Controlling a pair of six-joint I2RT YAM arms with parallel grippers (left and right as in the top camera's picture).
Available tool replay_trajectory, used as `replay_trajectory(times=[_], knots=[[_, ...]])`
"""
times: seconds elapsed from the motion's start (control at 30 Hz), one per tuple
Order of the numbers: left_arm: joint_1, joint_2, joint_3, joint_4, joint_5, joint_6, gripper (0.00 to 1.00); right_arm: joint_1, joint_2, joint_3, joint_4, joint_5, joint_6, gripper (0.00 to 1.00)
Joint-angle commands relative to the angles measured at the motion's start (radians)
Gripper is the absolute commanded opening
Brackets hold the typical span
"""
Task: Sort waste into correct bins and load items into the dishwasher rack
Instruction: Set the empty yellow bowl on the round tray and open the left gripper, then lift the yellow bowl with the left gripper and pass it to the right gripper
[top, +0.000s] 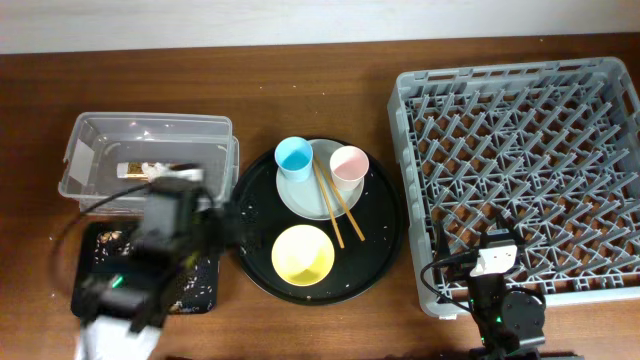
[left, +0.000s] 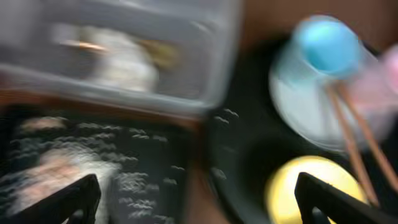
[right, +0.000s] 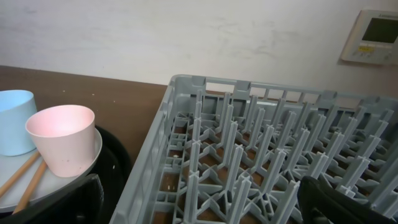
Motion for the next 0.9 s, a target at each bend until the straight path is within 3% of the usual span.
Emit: replay_trajectory(times=[0.0,0.87], knots=[[0.076,-0.131,0.01,-0.018,-0.177,-0.013,0.99,-0.005,-0.006,-0.006,-0.004,0.011,-0.003,0.98],[0.076,-0.173,0.01,-0.019,-0.177,-0.013,0.99,-0.004,-0.006,-0.006,-0.007,-0.005,-0.003,0.98]])
